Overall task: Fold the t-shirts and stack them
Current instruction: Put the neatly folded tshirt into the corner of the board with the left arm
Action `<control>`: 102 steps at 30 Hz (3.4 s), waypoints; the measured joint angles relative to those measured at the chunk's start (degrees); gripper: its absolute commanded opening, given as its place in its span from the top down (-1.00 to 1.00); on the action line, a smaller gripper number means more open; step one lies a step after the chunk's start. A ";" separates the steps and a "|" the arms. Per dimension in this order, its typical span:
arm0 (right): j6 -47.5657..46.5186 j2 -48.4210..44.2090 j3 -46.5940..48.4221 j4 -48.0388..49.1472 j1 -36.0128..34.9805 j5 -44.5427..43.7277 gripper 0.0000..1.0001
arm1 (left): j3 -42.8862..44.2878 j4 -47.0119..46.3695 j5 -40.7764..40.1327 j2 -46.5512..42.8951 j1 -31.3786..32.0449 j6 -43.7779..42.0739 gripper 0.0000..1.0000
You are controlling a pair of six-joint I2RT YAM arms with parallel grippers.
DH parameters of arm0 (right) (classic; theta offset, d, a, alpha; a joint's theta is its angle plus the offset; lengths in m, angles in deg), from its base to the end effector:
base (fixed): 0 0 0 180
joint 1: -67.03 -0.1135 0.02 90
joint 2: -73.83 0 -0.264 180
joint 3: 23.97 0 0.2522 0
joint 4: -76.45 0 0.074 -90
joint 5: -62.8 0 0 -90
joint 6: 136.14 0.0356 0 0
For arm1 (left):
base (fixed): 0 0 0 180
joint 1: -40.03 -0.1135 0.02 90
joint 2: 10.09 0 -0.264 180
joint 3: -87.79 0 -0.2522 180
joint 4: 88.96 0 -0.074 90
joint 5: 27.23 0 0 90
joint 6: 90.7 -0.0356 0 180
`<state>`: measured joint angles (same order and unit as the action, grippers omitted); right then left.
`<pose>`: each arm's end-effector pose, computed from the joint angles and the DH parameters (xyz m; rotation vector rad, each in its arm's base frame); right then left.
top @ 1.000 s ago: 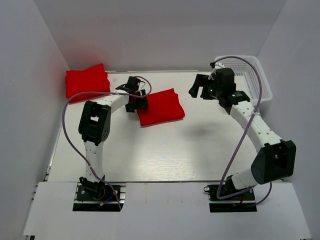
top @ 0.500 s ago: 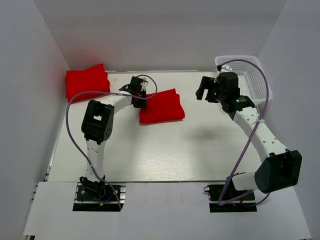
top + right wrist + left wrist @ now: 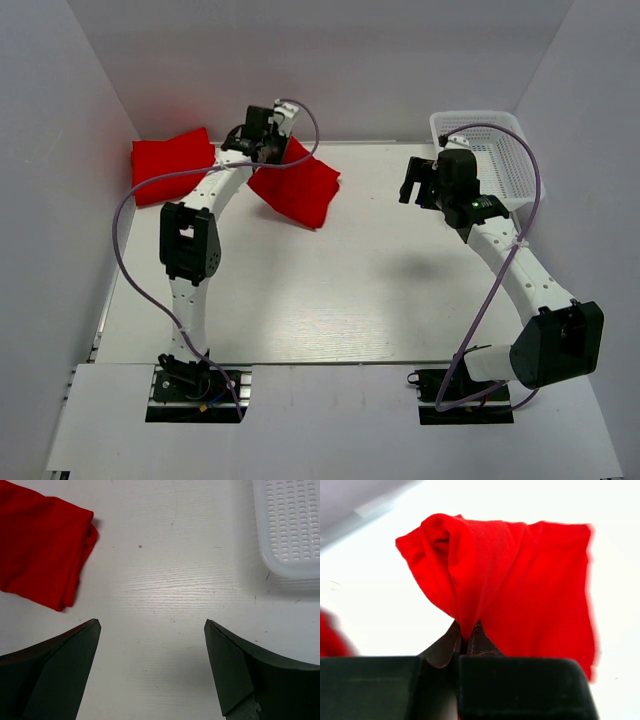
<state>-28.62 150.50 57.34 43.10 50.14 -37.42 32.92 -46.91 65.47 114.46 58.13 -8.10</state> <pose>0.2948 0.0829 0.3384 0.1208 2.0649 0.1855 0.4785 -0.1582 0.2609 0.5310 2.2360 -0.1505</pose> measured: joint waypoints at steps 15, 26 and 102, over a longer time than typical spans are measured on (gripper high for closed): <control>0.13 2.91 1.73 -0.02 0.00 -0.28 -0.81 | 19.89 8.09 1.55 5.66 -11.06 -13.79 1.00; 1.88 9.35 6.56 0.00 -0.02 4.63 -0.81 | 22.14 8.39 1.11 6.47 -17.40 -15.34 1.00; 2.73 10.80 6.88 -5.29 -3.76 6.05 -0.81 | -11.02 -1.07 4.81 -15.32 -21.99 9.07 -1.00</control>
<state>-25.89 161.29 64.22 37.81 46.39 -31.36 21.91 -47.98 70.27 99.14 36.15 0.97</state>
